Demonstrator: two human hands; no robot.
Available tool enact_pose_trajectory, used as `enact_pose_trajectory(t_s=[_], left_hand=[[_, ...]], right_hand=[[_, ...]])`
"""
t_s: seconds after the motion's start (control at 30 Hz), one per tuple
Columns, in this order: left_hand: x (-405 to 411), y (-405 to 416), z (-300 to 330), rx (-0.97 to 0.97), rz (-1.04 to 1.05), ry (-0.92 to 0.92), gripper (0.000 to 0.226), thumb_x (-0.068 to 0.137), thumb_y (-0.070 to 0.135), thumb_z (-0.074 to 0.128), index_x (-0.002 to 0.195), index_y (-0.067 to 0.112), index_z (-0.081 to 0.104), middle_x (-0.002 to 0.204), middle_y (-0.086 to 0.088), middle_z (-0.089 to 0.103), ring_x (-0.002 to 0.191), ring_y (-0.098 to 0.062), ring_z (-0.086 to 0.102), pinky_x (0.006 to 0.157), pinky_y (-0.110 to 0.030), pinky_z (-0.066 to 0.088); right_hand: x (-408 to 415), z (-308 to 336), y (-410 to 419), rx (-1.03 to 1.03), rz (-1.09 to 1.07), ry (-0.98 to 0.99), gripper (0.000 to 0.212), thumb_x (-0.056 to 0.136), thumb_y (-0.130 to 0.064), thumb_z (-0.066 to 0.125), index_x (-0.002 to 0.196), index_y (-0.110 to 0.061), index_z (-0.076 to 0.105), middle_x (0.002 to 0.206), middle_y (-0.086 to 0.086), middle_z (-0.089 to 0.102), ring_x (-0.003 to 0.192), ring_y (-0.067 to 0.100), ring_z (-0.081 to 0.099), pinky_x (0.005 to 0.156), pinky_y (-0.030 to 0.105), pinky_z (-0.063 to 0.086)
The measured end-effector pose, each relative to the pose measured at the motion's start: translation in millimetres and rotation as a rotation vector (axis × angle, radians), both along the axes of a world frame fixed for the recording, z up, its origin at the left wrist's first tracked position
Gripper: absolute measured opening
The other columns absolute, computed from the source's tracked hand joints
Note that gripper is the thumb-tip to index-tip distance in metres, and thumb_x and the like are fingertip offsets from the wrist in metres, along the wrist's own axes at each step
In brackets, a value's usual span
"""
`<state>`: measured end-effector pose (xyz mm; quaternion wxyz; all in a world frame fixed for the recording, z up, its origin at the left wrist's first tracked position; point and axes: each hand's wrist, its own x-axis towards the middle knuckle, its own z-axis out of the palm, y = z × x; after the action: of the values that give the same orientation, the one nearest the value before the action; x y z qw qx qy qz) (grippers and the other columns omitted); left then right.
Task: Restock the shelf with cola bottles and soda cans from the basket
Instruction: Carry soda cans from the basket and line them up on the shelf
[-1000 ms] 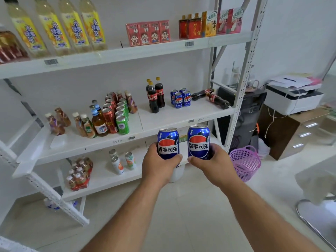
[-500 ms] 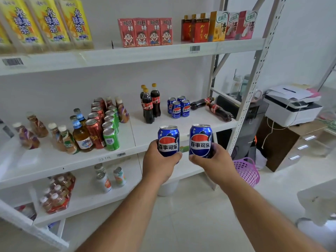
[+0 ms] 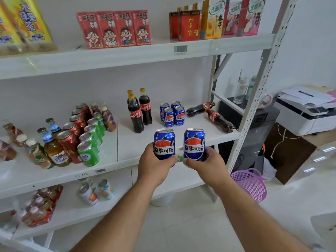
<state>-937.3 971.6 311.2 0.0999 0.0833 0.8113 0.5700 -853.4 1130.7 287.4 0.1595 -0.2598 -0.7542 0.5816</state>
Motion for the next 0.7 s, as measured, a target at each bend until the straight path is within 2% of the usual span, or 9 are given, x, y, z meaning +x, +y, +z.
enact_pose_trajectory(t_s=[0.07, 0.17, 0.23, 0.37, 0.47, 0.57, 0.7], left_hand=[[-7, 28, -4, -0.011, 0.017, -0.006, 0.071, 0.078, 0.019, 0.091, 0.139, 0.027, 0.054, 0.112, 0.014, 0.06, 0.103, -0.011, 0.062, 0.079, -0.024, 0.051], [-15, 67, -12, -0.014, 0.046, -0.028, 0.065, 0.079, 0.019, 0.091, 0.131, 0.029, 0.055, 0.098, 0.021, 0.059, 0.087, -0.002, 0.061, 0.065, -0.016, 0.046], [-18, 88, -15, -0.026, 0.074, -0.044, 0.061, 0.079, 0.019, 0.091, 0.128, 0.03, 0.056, 0.098, 0.021, 0.06, 0.085, 0.001, 0.061, 0.062, -0.014, 0.046], [-27, 118, -21, -0.034, 0.134, -0.043, 0.061, 0.076, 0.018, 0.092, 0.127, 0.027, 0.06, 0.107, 0.013, 0.07, 0.091, -0.001, 0.066, 0.064, -0.015, 0.05], [-37, 133, -26, -0.051, 0.156, -0.054, 0.058, 0.076, 0.021, 0.092, 0.123, 0.03, 0.059, 0.1, 0.019, 0.066, 0.088, 0.002, 0.064, 0.063, -0.014, 0.047], [-51, 143, -33, -0.08, 0.164, -0.059, 0.061, 0.075, 0.021, 0.093, 0.127, 0.028, 0.06, 0.107, 0.014, 0.07, 0.094, -0.004, 0.067, 0.068, -0.018, 0.051], [-78, 151, -42, -0.088, 0.165, -0.07, 0.06, 0.076, 0.021, 0.093, 0.124, 0.031, 0.058, 0.104, 0.016, 0.066, 0.09, -0.001, 0.065, 0.068, -0.019, 0.051]], right_hand=[[-10, -5, 30, 0.01, 0.022, -0.015, 0.06, 0.074, -0.028, 0.094, 0.126, -0.023, 0.065, 0.109, -0.006, 0.076, 0.1, 0.015, 0.074, 0.088, 0.036, 0.064], [-23, -10, 72, 0.004, 0.06, -0.035, 0.062, 0.074, -0.027, 0.093, 0.129, -0.021, 0.063, 0.11, -0.006, 0.075, 0.099, 0.013, 0.073, 0.089, 0.034, 0.064], [-31, -10, 98, -0.001, 0.082, -0.06, 0.063, 0.074, -0.028, 0.093, 0.129, -0.022, 0.062, 0.111, -0.007, 0.075, 0.1, 0.013, 0.073, 0.09, 0.036, 0.063], [-50, -13, 138, 0.009, 0.109, -0.065, 0.06, 0.07, -0.029, 0.095, 0.122, -0.023, 0.065, 0.103, -0.01, 0.076, 0.094, 0.011, 0.074, 0.088, 0.038, 0.064], [-63, -15, 153, -0.011, 0.148, -0.073, 0.049, 0.074, -0.022, 0.094, 0.109, -0.032, 0.061, 0.101, -0.013, 0.072, 0.093, 0.008, 0.071, 0.083, 0.03, 0.061], [-78, -20, 161, -0.022, 0.17, -0.067, 0.045, 0.076, -0.015, 0.092, 0.091, -0.039, 0.058, 0.094, -0.016, 0.071, 0.087, 0.006, 0.07, 0.074, 0.022, 0.056], [-104, -24, 167, -0.074, 0.181, -0.09, 0.043, 0.077, -0.017, 0.092, 0.094, -0.038, 0.058, 0.098, -0.013, 0.072, 0.09, 0.007, 0.069, 0.077, 0.025, 0.056]])
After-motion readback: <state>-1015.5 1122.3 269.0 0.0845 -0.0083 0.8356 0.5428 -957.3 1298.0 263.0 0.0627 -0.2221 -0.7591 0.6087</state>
